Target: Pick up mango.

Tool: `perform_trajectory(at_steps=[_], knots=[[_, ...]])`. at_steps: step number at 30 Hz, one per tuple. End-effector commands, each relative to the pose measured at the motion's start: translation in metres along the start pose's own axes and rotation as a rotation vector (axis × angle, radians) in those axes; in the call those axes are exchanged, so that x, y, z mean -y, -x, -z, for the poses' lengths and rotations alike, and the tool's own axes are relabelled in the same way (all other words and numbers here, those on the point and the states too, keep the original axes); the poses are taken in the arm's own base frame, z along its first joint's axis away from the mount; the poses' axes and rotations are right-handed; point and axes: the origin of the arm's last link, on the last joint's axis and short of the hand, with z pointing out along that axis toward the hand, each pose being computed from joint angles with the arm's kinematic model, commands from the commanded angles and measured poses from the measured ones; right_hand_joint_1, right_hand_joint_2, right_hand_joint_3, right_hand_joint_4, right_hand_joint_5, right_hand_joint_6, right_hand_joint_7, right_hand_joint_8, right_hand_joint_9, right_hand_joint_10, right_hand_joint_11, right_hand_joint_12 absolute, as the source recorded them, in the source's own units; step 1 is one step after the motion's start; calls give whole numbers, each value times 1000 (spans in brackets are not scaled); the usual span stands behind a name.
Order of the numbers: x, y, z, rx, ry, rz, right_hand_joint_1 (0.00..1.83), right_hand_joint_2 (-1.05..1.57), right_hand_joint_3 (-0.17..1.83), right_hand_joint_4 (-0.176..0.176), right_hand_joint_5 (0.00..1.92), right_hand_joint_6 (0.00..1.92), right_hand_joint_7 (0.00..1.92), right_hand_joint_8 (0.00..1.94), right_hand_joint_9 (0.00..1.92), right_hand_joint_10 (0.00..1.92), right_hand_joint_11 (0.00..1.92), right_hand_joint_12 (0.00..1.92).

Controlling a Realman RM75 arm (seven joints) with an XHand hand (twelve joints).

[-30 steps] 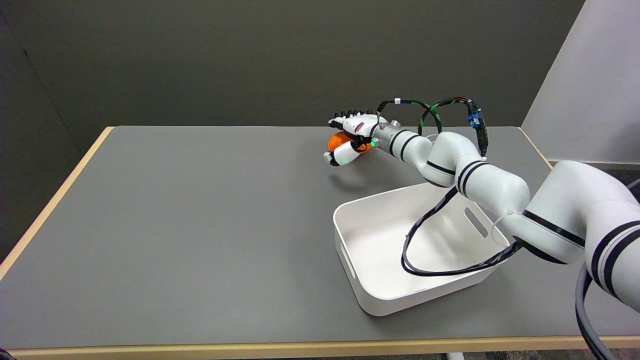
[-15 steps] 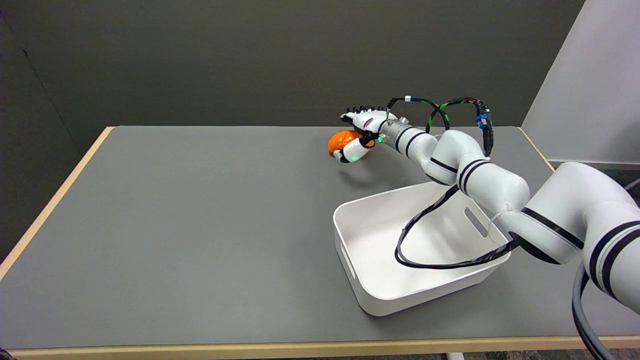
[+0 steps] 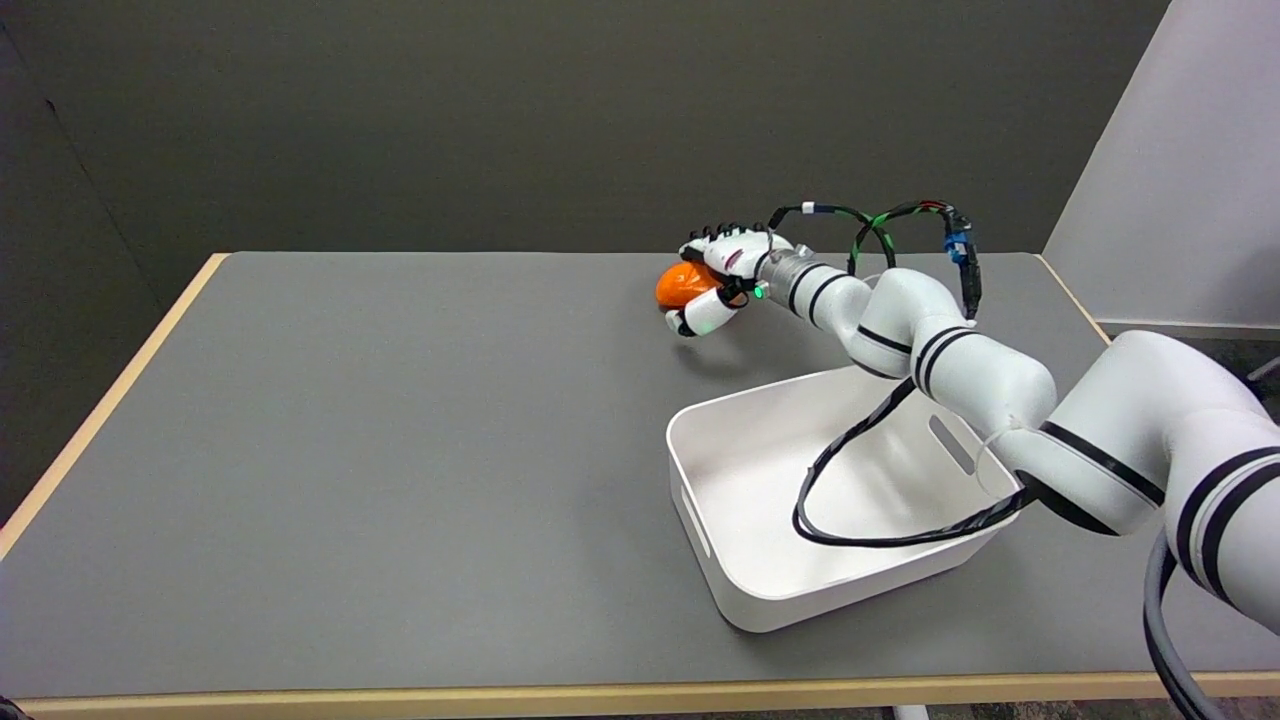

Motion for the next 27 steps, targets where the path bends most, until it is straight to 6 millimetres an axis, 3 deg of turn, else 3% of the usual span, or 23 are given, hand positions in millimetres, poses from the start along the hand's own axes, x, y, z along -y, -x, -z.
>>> perform_trajectory(at_steps=[1, 9, 11, 18, 22, 24, 26, 27], knots=[[15, 16, 0, 39, -48, 87, 343, 542, 988, -46, 78, 337, 91, 198, 44, 406, 0, 859], [12, 17, 1, 39, -40, 90, 639, 666, 963, -45, 122, 341, 177, 254, 131, 504, 26, 1001], [10, 15, 1, 37, -35, 92, 730, 691, 1021, -33, 129, 389, 227, 325, 203, 610, 113, 1021], [3, 14, 2, 36, -22, 89, 897, 742, 1015, -3, 195, 447, 334, 408, 313, 718, 187, 1136], [2, 10, 2, 18, -24, 71, 996, 804, 917, 13, 240, 634, 437, 471, 372, 803, 249, 1238], [0, 5, 3, -3, -31, 50, 982, 847, 880, 41, 253, 1015, 555, 703, 490, 993, 370, 1370], [-2, -5, 4, -43, -40, 6, 985, 851, 878, 53, 281, 1150, 604, 829, 562, 1093, 469, 1465], [-2, -12, 4, -70, -47, -16, 1038, 970, 653, -8, 337, 1319, 670, 993, 629, 1137, 516, 1592]])
